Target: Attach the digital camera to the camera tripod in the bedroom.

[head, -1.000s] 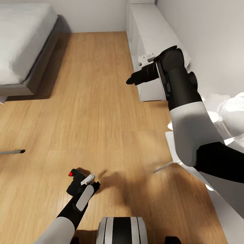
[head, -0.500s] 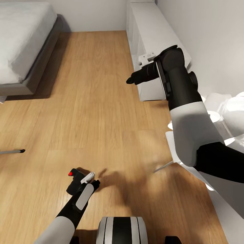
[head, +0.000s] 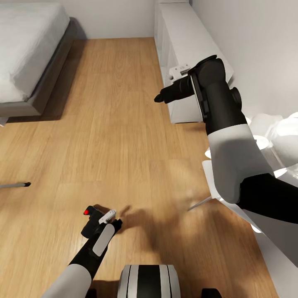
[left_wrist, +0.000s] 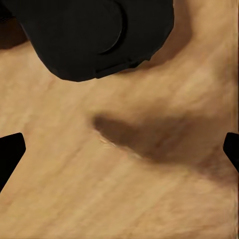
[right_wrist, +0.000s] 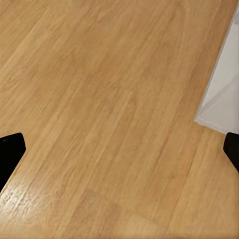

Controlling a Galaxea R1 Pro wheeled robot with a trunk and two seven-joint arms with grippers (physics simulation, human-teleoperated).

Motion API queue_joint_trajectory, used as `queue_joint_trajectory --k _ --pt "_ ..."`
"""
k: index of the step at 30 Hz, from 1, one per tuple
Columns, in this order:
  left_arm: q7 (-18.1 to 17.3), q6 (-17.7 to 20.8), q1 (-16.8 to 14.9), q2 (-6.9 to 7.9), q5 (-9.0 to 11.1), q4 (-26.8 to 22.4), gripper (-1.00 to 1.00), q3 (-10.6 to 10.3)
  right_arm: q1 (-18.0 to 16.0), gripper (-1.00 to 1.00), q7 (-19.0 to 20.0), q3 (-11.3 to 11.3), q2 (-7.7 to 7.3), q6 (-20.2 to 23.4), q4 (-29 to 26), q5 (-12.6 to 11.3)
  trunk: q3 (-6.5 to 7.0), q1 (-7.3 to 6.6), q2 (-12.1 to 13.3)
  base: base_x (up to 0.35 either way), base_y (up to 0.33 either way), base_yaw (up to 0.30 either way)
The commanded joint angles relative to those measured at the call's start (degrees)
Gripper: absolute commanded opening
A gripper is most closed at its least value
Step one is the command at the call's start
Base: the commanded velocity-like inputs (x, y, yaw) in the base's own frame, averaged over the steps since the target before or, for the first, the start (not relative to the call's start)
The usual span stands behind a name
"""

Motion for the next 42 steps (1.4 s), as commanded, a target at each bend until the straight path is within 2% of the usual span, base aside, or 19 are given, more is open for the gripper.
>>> queue_joint_trajectory --k 1,7,16,24,39,41,42 --pt "0.41 0.15 -0.01 0.03 0.26 -0.45 1.0 -0.16 -0.04 1.0 0.52 0.01 0.01 0.14 -0.04 0.6 -0.04 -0.01 -0.01 0.0 0.0 0.0" --pt "0.41 0.15 -0.01 0.03 0.18 -3.56 1.0 -0.14 -0.04 1.0 0.52 0.0 0.01 0.14 -0.34 0.59 -0.04 -0.01 -0.01 0.0 0.0 0.0" --pt "0.35 -0.19 -0.01 -0.03 0.17 -4.77 1.0 -0.12 -0.04 1.0 0.52 0.0 0.01 0.14 -1.18 0.6 -0.04 -0.01 -0.01 0.0 0.0 0.0" --pt "0.33 -5.3 -0.01 0.26 0.17 -4.7 1.0 -0.11 -0.02 1.0 0.52 0.06 0.01 0.14 -1.34 0.6 -0.04 -0.01 -0.01 0.0 0.0 0.0" --pt "0.83 -7.4 -0.01 0.14 0.1 -4.22 1.0 -0.03 -0.04 1.0 0.52 0.17 0.01 0.14 -1.36 0.63 -0.04 -0.01 -0.01 0.0 0.0 0.0" --pt "0.97 -7.94 -0.01 0.15 0.14 -4.0 1.0 0.02 -0.04 1.0 0.52 0.18 0.01 0.14 -1.36 0.64 -0.04 -0.01 -0.01 0.0 0.0 0.0" --pt "1.14 -9.55 -0.01 0.13 0.42 -3.76 1.0 0.11 -0.04 1.0 0.52 0.18 0.01 0.14 -1.36 0.63 -0.04 -0.01 -0.01 0.0 0.0 0.0"
